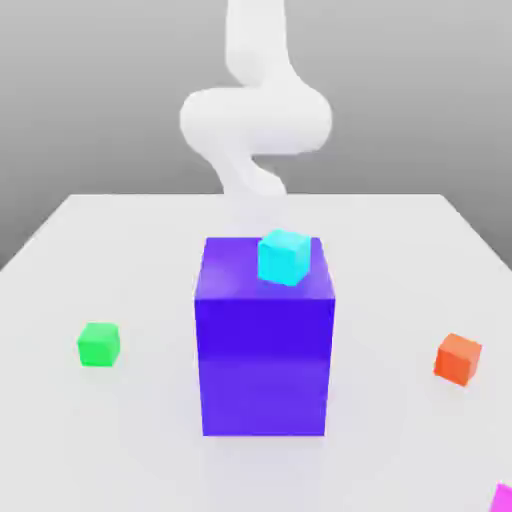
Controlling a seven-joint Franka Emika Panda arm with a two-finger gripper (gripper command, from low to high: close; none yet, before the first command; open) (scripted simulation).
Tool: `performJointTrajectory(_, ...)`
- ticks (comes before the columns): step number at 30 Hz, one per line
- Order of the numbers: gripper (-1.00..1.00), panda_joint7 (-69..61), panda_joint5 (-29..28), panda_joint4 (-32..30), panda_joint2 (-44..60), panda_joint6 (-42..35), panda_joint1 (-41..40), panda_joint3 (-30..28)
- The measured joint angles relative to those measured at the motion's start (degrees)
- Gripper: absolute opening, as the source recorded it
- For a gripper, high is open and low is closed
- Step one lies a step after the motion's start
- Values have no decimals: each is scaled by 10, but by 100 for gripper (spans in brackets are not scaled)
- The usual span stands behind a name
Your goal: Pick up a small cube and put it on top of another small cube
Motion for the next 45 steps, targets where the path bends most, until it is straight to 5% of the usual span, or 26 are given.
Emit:
performJointTrajectory(18, 0, -163, 5, 70, 377, 73, 103, 45)
performJointTrajectory(36, 0, -234, -83, 143, 754, 181, 190, 68)
performJointTrajectory(37, -100, -233, -86, 147, 767, 191, 192, 66)
performJointTrajectory(45, -100, -236, -81, 143, 753, 180, 191, 67)
